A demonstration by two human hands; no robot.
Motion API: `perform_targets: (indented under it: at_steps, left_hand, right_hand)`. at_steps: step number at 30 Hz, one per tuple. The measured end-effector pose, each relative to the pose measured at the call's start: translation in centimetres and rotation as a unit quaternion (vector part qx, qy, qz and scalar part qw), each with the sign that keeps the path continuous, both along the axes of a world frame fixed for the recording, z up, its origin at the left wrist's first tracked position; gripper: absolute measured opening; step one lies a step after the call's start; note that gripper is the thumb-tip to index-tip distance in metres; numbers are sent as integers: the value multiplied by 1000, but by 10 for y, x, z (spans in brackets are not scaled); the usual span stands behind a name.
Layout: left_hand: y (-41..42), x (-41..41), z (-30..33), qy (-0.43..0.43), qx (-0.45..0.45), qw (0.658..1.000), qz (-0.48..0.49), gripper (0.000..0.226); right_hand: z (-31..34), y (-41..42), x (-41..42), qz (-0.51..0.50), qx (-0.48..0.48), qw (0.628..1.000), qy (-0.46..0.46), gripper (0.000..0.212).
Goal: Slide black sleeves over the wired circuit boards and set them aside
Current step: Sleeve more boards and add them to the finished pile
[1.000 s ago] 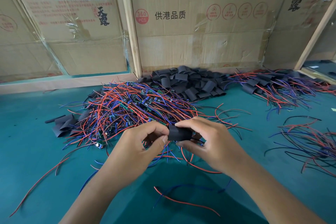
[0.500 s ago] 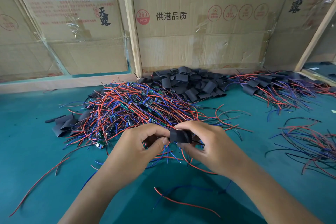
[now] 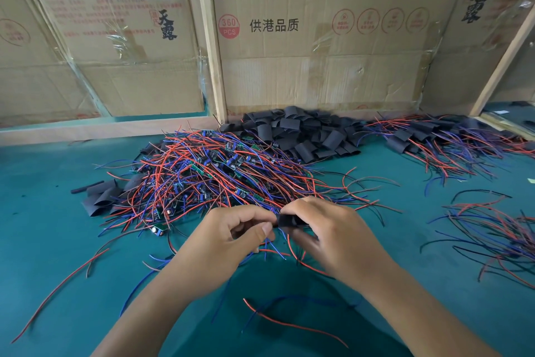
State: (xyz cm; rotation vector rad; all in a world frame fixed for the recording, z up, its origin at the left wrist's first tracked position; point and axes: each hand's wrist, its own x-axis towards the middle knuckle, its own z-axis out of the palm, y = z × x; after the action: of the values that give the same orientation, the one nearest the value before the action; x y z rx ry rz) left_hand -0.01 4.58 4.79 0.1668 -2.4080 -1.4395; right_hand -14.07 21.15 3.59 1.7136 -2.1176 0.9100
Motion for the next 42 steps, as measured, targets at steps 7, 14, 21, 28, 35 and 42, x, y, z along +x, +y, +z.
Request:
perform_targets:
  at_steps: [7,14,21,28,35,42]
  left_hand:
    - [-3,-3,-9,-8,2,1000,-18,22]
    - [-29,-2,-14,89,-36,982,160,19]
    - [-26,-10,-30,70,-162,962,211,25]
    - [-15,-10,-34,44,-204,965,158,16]
    - [-13,-9,-39,39,-210,965,149,17]
    - [-9,-13,-47,42,-213,966,138,18]
  right_hand:
    - [1,1,-5,-2,15,1000,26,13]
    - [24,6,-56,-144,-34,983,106,15]
    - [55,31,-208,-384,152,899,147,23]
    - [68,33,-281,-519,245,819,-10,29]
    - [40,-66,-230,-311,290,905,2,42]
    - [32,-110,-211,-284,427,854,-83,34]
